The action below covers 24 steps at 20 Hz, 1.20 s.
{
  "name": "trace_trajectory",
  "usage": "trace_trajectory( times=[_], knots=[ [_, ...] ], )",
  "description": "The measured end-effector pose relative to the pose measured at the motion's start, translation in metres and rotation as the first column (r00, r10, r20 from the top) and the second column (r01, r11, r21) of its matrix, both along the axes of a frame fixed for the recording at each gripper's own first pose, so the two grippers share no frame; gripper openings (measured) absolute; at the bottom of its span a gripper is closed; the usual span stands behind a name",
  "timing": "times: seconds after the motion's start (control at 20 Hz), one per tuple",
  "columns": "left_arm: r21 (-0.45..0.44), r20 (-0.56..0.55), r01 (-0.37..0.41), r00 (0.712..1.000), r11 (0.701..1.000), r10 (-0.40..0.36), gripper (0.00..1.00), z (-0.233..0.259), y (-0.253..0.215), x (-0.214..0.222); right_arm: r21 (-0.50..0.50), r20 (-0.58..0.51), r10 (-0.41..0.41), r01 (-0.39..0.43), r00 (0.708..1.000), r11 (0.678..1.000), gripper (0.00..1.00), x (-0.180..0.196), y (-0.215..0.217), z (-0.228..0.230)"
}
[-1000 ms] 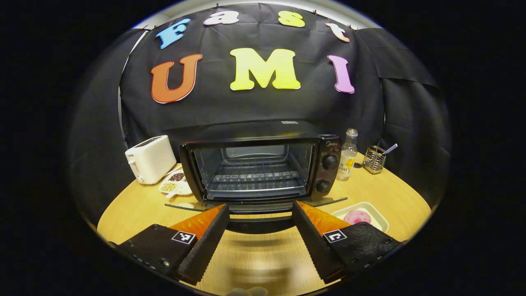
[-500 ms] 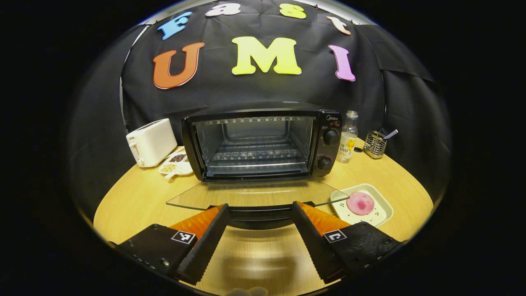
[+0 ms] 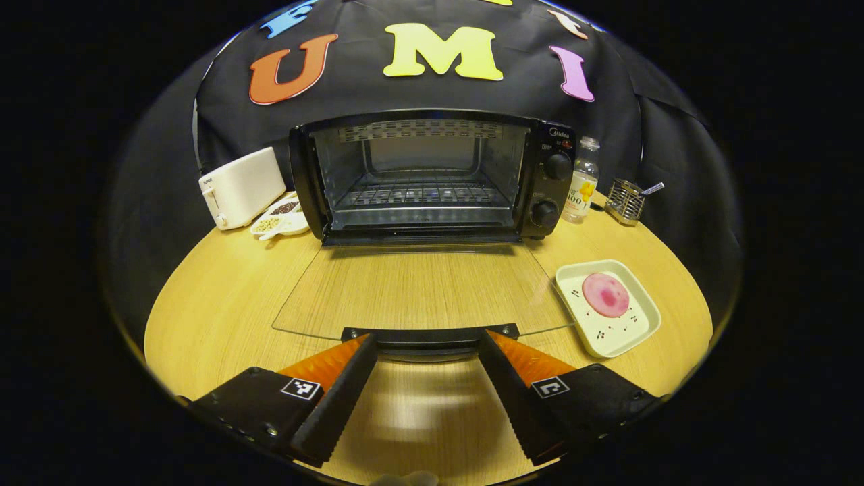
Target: Open the electric oven with the left hand, put the food in, and close the electric oven.
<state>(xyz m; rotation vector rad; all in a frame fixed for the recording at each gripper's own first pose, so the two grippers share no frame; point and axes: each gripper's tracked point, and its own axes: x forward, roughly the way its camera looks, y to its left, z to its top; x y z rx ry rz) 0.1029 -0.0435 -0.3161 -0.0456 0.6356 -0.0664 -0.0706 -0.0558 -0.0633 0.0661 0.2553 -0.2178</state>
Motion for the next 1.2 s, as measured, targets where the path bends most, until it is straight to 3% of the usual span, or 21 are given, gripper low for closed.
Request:
trace_trajectory(
  times=[0.55,0.85,1.05,1.2],
  knots=[
    [0.024,-0.105,0.034,0.994,0.999,-0.032,0.97,-0.008,-0.001,-0.004,0.082,-0.033,0.009,-0.006,0.999,0.997,1.0,0.019,0.002,-0.032],
    [0.094,0.005,0.049,0.999,0.994,-0.049,0.97,0.011,0.005,-0.011,0.149,-0.124,0.086,-0.067,0.989,0.987,1.0,0.064,0.0,-0.079],
    [0.084,0.083,-0.001,0.996,0.997,-0.006,0.97,0.049,0.013,-0.033,0.189,-0.215,0.189,-0.149,0.958,0.971,1.0,0.118,0.005,-0.127],
    [0.086,0.133,-0.056,0.99,0.995,0.044,0.97,0.087,0.02,-0.058,0.245,-0.306,0.287,-0.216,0.908,0.945,0.99,0.161,0.016,-0.167]
  ],
)
